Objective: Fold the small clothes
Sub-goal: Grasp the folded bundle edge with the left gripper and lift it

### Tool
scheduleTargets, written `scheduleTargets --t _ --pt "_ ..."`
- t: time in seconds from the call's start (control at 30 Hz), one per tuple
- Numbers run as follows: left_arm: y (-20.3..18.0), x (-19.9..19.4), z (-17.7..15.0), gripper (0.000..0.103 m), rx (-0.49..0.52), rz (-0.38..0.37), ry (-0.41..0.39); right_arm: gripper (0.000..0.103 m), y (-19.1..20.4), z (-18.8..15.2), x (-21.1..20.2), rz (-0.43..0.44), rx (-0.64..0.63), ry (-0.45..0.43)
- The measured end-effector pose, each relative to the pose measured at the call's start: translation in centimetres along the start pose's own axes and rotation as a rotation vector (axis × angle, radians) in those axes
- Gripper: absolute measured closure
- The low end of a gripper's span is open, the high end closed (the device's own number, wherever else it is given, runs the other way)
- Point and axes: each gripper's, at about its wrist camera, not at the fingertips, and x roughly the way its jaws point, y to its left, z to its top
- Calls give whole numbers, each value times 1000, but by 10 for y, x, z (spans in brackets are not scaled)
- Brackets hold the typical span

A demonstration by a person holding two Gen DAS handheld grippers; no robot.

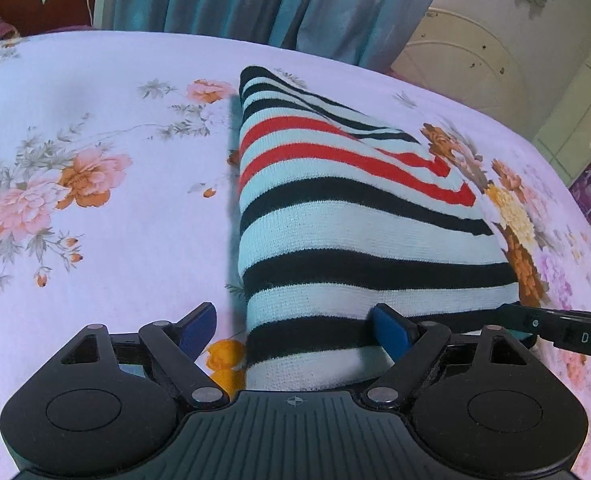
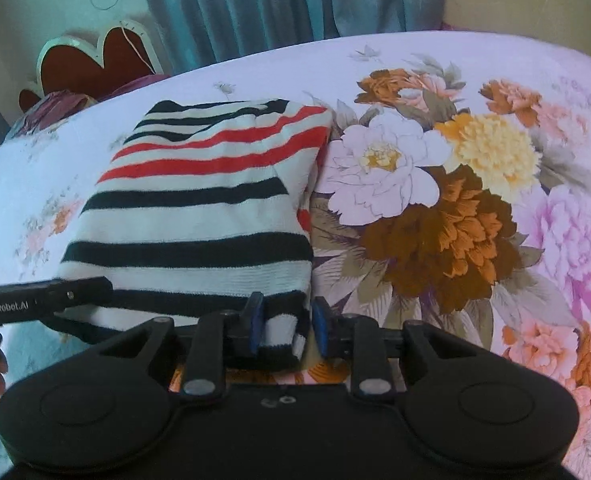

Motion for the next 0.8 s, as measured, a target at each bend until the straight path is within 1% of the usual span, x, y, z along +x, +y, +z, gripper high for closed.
scheduleTargets --t 0.03,0.07,0.1,0.17,0.23,0.27,0.3,0.33,0.43,0.47,0.57,0.7,0.8 --pt "1 -2 2 19 -7 -8 -2 73 0 2 -3 7 -1 -8" --pt "1 -4 5 19 -12 -14 -9 67 0 5 -6 8 0 -20" --pt "2 -6 8 19 -19 -15 -18 57 -1 8 -8 10 3 -30" --pt "4 -6 16 19 -40 -22 -25 49 -6 17 -9 17 23 -52" --pt "7 -2 25 19 -71 -23 -26 49 -11 27 -5 24 51 -59" --pt "7 0 29 19 -83 -29 -28 48 -14 32 -2 43 70 -57" --pt "8 2 33 19 -93 -36 -29 44 -16 37 2 63 91 -52" --pt "7 5 37 19 -100 -40 -31 42 -18 42 7 79 108 -44" --pt "4 19 48 18 -99 -62 -18 41 -27 55 26 131 175 -27" --pt "3 24 51 11 -102 -67 -10 41 -29 58 32 147 197 -17" --pt "1 39 56 3 -109 -73 13 39 -36 67 52 206 256 24" --pt "4 54 56 1 -137 -106 41 37 -38 70 74 240 268 60" --pt "2 59 57 1 -108 -124 30 36 -38 71 82 281 271 53"
